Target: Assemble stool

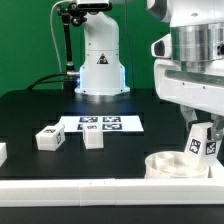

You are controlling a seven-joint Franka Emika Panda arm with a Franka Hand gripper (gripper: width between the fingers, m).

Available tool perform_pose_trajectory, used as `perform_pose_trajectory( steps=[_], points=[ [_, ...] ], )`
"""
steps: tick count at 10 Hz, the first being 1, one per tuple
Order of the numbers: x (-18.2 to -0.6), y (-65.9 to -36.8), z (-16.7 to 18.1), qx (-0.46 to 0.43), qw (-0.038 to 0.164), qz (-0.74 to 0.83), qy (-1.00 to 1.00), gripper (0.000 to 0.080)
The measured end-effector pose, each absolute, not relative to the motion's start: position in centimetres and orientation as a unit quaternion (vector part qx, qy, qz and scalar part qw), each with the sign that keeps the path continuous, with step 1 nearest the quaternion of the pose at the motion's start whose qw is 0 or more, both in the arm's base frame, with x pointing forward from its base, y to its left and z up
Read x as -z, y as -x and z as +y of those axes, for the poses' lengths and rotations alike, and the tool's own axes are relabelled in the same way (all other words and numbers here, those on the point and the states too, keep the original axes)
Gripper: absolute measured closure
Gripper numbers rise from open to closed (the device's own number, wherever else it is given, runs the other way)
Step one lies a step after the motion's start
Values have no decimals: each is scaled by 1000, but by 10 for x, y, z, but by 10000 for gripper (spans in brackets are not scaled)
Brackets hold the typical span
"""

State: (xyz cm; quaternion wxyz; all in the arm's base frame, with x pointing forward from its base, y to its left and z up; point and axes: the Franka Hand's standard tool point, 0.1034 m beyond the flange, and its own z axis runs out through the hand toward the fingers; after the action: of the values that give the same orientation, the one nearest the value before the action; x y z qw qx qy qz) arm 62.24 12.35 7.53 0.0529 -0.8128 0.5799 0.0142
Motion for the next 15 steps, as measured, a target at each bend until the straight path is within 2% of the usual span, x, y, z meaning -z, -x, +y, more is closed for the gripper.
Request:
perform_pose_trajectory(
  steps=[3, 6, 12, 13, 14, 15],
  points=[
    [-75, -620, 123, -21, 72, 710, 700, 459],
    [-75, -621, 124, -28, 80, 784, 615, 459],
    [-75, -621, 130, -46, 98, 842, 528, 459],
    [-76, -619, 131, -47, 95, 828, 551, 376],
    [-80, -618, 129, -50, 93, 811, 575, 241],
    [-87, -620, 126, -46, 97, 795, 597, 178]
  ],
)
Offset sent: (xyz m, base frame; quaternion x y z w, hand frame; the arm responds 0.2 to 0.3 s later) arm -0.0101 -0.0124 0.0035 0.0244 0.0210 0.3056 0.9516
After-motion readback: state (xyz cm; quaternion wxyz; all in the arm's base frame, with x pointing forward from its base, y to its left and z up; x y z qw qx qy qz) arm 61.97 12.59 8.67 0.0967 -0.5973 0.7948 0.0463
